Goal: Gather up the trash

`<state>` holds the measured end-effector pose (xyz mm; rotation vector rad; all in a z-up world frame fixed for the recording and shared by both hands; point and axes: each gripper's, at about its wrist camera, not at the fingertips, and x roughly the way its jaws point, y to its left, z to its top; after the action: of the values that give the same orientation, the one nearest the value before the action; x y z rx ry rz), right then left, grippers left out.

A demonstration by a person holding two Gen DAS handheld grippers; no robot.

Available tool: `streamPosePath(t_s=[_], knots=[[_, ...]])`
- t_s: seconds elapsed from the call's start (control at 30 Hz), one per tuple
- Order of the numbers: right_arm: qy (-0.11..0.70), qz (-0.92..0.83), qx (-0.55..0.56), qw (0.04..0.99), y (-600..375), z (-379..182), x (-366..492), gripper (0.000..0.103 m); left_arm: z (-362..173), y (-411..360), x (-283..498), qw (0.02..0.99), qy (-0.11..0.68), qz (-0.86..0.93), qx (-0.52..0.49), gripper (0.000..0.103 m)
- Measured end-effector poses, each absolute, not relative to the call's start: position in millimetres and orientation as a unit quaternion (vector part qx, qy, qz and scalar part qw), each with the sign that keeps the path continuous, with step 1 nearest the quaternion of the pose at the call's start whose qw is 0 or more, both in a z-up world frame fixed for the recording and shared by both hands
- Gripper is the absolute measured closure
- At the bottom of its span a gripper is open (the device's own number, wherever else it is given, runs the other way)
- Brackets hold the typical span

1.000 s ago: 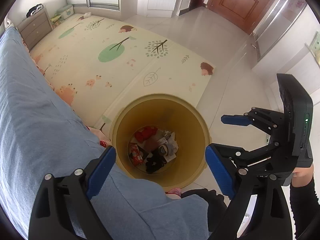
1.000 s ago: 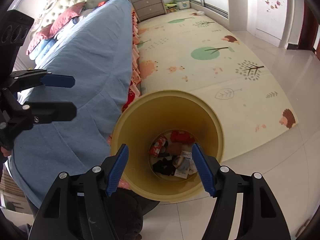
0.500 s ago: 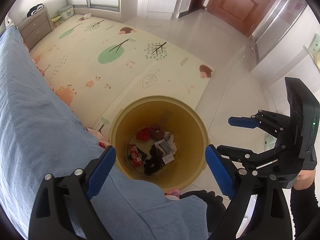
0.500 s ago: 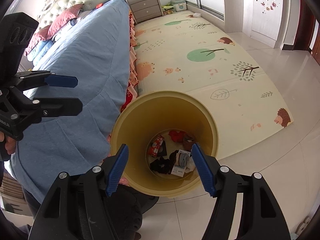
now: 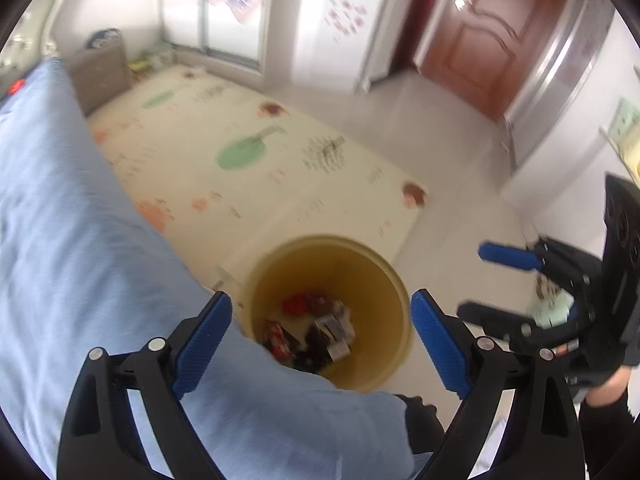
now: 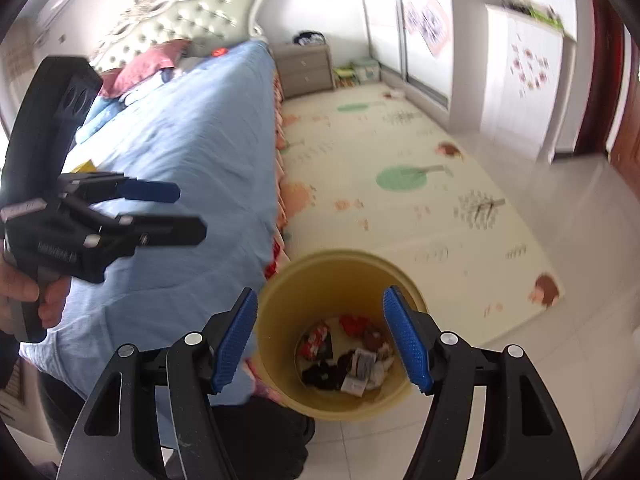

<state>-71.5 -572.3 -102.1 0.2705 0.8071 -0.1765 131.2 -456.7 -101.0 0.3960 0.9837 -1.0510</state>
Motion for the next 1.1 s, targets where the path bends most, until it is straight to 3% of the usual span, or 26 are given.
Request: streamPosePath(t_s=[0.13,0.3,0.53,1.1], knots=[[0.363,-0.079,0.117,0.921,-548,-86,-66,0.028,-82,-417,137,0.771,0.423,-0.452,0.147,0.007],[0.331,-0.05,0.116,0.935,-516,-72,-51,0.027,-59,-353,140,0.827,0.374,-0.401,0.125,0.006],[0.279,-0.015,0.094,0.956,-450,-59,-23,0.008,-36,-249,142,0.894,0.315,-0.306,0.093,0.004],[0.25,0.125,0.034,0.96,-285,-28,63,0.008,-38,-52,200,0.951,0.298,-0.077,0.032,0.004]])
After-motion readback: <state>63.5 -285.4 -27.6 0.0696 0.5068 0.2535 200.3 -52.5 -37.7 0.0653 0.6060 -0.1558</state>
